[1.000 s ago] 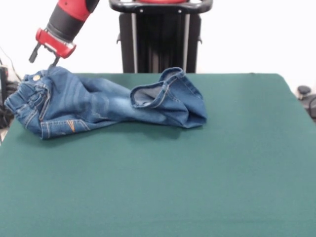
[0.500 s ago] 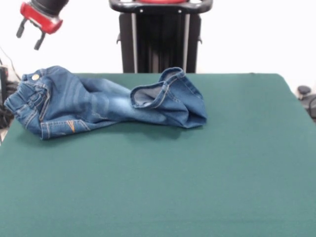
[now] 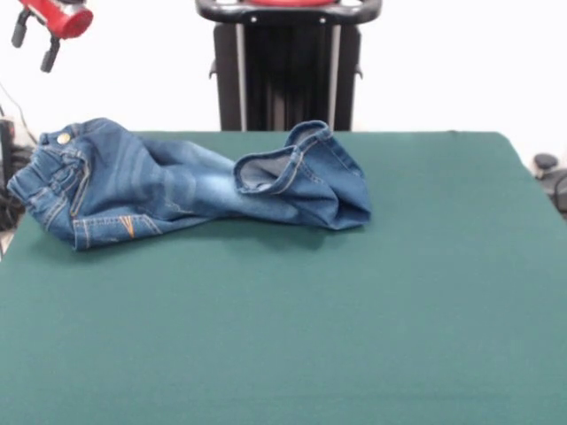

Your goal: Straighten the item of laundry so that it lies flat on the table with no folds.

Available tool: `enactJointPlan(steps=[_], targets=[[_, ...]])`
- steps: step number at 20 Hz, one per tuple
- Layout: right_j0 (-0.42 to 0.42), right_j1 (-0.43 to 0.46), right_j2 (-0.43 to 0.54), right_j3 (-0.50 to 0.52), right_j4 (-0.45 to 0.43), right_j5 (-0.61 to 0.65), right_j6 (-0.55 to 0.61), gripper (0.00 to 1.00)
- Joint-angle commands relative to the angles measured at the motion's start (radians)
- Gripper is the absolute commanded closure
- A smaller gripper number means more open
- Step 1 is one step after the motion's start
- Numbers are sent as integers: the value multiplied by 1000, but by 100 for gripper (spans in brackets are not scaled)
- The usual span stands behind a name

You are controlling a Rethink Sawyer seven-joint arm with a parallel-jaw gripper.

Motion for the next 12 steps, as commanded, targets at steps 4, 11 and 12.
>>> enactJointPlan(steps=[4, 11, 12], targets=[[-41, -9, 437, 149, 161, 107, -53, 0], [54, 7, 426, 126, 260, 158, 57, 0], [71, 2, 422, 123, 273, 169, 66, 0]])
